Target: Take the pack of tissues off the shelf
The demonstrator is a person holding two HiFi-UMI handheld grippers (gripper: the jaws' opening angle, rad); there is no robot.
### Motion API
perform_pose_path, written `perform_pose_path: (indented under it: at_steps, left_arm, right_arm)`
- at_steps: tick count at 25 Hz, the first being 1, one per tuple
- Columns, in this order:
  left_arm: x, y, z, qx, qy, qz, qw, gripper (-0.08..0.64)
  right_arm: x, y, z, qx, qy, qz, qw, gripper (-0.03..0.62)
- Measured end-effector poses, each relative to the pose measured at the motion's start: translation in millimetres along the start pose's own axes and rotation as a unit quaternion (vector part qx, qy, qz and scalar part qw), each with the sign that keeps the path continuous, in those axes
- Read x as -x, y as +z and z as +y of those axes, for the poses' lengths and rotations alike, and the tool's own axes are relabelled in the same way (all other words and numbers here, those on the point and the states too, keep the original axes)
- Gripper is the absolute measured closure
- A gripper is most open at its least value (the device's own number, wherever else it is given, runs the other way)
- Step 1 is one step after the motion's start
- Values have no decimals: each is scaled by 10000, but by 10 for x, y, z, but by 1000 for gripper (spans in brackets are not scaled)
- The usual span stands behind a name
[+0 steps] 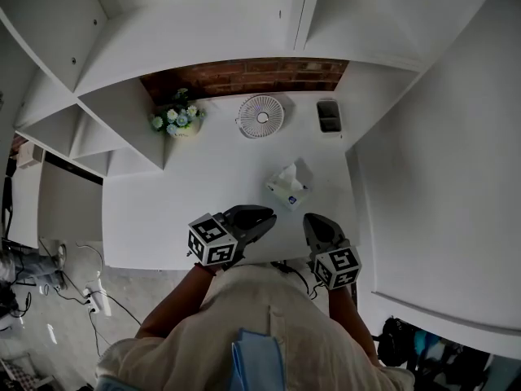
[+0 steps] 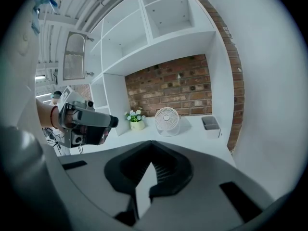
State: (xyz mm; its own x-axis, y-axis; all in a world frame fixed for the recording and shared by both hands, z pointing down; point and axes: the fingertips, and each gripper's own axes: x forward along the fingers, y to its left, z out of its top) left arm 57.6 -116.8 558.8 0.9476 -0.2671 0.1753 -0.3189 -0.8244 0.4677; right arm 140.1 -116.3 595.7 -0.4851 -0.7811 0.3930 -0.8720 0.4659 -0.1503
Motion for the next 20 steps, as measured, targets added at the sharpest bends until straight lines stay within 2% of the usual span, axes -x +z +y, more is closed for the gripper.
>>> perform_pose_path:
  at_steps: [20]
  left_arm:
    - [149,69,58,-193,-161,48,9997,497]
  right_arm:
    - [-32,155,240,404,-38,77,9991,577]
